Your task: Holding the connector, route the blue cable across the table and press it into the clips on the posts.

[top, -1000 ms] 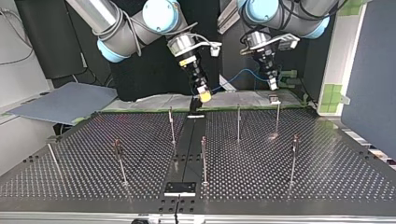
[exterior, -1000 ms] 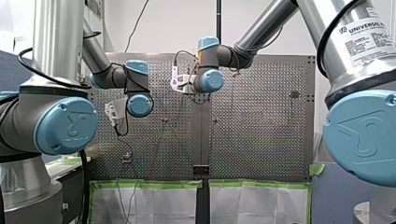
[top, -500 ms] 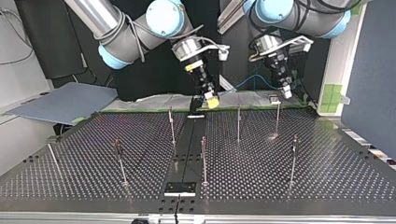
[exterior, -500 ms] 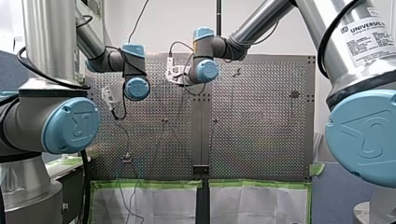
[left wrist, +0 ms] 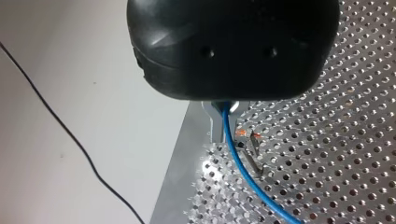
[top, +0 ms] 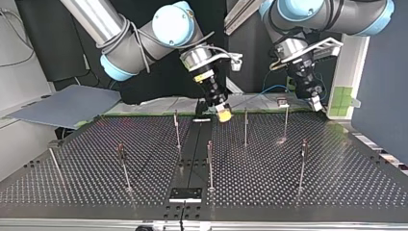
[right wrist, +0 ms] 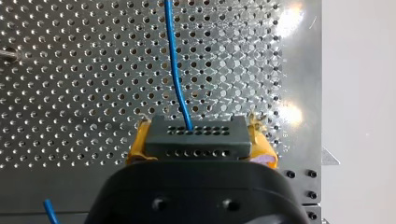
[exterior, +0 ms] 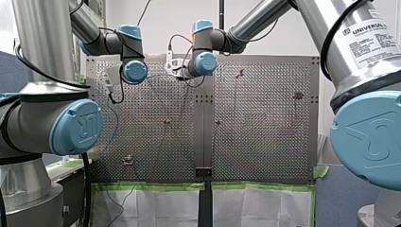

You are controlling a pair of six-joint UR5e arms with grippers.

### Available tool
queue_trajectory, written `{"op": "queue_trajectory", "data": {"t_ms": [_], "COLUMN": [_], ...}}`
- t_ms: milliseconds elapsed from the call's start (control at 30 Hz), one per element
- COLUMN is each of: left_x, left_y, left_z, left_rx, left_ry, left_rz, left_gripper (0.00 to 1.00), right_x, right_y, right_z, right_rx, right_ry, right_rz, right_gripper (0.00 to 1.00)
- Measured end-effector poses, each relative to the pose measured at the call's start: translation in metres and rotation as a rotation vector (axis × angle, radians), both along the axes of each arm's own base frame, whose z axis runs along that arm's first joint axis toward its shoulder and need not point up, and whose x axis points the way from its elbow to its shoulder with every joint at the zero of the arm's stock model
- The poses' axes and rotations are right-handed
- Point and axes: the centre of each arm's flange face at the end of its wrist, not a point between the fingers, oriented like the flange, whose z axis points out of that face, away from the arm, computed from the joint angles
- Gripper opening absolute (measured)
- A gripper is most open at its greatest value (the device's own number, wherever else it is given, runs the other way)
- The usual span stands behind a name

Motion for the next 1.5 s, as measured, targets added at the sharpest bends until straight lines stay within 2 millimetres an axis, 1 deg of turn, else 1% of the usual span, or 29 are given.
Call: {"op": "queue_trajectory", "data": {"t_ms": [300, 633, 767, 900, 1033, 1267, 1500], "left_x": [0.019, 0.045, 0.054, 0.064, 0.073, 0.088, 0.102], "left_y": [0.001, 0.009, 0.014, 0.02, 0.026, 0.035, 0.043], "left_z": [-0.008, 0.01, 0.022, 0.029, 0.031, 0.027, 0.027], "left_rx": [0.017, 0.017, 0.018, 0.019, 0.021, 0.019, 0.014], "left_ry": [0.064, 0.014, -0.011, -0.021, -0.022, -0.024, -0.049], "left_rz": [-0.027, -0.033, -0.039, -0.031, -0.021, -0.031, -0.061], "left_gripper": [0.0, 0.0, 0.0, 0.0, 0.0, 0.0, 0.0], "right_x": [0.007, 0.021, 0.027, 0.031, 0.036, 0.043, 0.049], "right_y": [-0.016, -0.03, -0.034, -0.038, -0.042, -0.052, -0.061], "right_z": [0.018, 0.02, 0.024, 0.028, 0.035, 0.05, 0.065], "right_rx": [-0.016, -0.013, -0.015, -0.016, -0.024, -0.044, -0.064], "right_ry": [-0.02, -0.017, -0.019, -0.019, -0.03, -0.055, -0.08], "right_rz": [-0.012, -0.015, -0.015, -0.015, -0.015, -0.02, -0.028], "right_gripper": [0.0, 0.0, 0.0, 0.0, 0.0, 0.0, 0.0]}}
